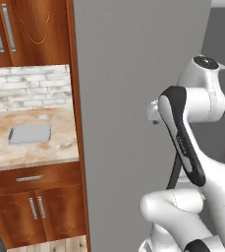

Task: Take the avocado and cucumber out of the freezer and place them in the tupperware container on the counter. Then put the tupperware containing the vegetables back in the freezer.

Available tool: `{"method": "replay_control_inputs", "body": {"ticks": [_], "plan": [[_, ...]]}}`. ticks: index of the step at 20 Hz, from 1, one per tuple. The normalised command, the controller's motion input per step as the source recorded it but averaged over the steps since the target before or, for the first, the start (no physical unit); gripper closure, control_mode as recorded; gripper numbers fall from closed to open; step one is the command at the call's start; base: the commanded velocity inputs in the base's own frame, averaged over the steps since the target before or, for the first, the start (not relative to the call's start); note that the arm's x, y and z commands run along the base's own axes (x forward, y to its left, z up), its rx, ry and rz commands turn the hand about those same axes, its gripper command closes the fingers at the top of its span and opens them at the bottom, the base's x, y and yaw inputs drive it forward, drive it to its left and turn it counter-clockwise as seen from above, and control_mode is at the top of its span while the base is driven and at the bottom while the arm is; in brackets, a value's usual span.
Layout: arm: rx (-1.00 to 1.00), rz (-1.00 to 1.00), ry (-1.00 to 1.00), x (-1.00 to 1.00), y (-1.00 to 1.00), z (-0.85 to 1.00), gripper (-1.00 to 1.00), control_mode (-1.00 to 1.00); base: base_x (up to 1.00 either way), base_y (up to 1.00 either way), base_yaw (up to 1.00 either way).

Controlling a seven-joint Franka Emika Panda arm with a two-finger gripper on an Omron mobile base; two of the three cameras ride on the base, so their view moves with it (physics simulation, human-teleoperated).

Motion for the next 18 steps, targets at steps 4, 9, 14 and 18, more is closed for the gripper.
{"method": "replay_control_inputs", "body": {"ticks": [4, 9, 14, 18], "plan": [[0.00, -0.12, 0.00, -0.85, 0.00, 0.16, -1.00, -1.00, 0.00, 0.00, 0.00], [0.00, -0.12, 0.00, -0.73, -0.09, 0.10, -1.00, -1.00, 0.00, 0.00, 0.00], [0.00, -0.10, 0.00, -0.50, -0.21, 0.00, -1.00, -1.00, 0.00, 0.00, 0.00], [0.00, -0.04, 0.00, -0.14, -0.09, 0.00, -1.00, 1.00, -0.08, -0.08, -0.03]]}}
